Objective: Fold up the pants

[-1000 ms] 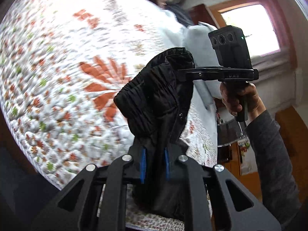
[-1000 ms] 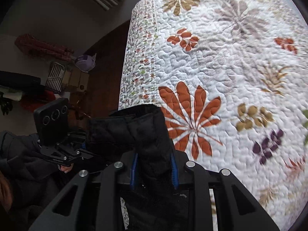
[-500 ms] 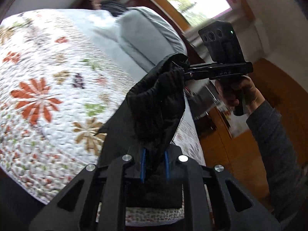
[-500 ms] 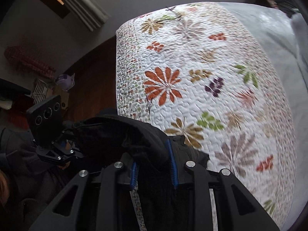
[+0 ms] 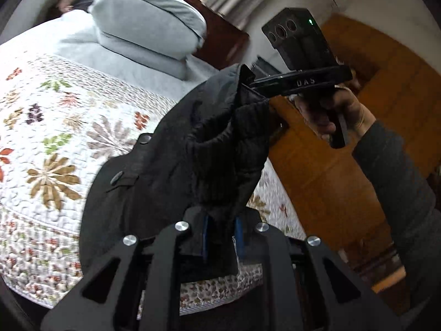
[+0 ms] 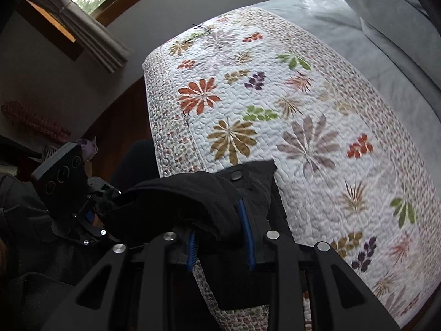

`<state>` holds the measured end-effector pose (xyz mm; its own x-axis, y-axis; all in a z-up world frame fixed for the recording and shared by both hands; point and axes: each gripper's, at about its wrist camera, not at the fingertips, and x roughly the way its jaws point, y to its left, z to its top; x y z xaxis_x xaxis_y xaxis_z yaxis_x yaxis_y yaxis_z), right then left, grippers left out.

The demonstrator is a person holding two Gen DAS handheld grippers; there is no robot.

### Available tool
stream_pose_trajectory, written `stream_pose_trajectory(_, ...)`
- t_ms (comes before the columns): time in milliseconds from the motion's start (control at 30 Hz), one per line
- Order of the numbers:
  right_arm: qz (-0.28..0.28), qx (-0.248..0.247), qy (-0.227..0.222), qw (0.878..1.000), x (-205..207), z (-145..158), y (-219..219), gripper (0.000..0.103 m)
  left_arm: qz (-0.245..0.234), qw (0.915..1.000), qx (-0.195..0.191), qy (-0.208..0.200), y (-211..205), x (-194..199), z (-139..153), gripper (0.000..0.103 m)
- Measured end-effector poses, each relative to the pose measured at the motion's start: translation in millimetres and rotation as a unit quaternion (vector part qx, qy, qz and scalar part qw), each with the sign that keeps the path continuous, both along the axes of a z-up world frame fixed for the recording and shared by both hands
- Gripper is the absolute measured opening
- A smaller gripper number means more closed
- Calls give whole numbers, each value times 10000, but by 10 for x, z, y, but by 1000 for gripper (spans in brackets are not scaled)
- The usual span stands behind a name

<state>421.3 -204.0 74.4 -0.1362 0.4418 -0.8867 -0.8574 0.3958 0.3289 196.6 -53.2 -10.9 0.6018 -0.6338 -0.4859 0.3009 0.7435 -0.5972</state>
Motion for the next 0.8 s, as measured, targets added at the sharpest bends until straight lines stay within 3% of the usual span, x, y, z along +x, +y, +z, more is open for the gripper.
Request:
stream_pose_trajectory(400, -341, 309, 423, 9980, 84, -1010, -1110, 27, -654, 9921, 1016, 343, -1125, 128, -735, 13)
stream_pose_trajectory(600, -447, 699, 532, 9951, 49, -1392, -1497, 29, -809, 9853, 1446, 428, -1418, 134, -946, 13)
stream_pose_trajectory(800, -586, 775, 470, 9942, -25, -1698, -1776, 39, -972, 9782, 1727, 616, -1594, 136, -1114, 21)
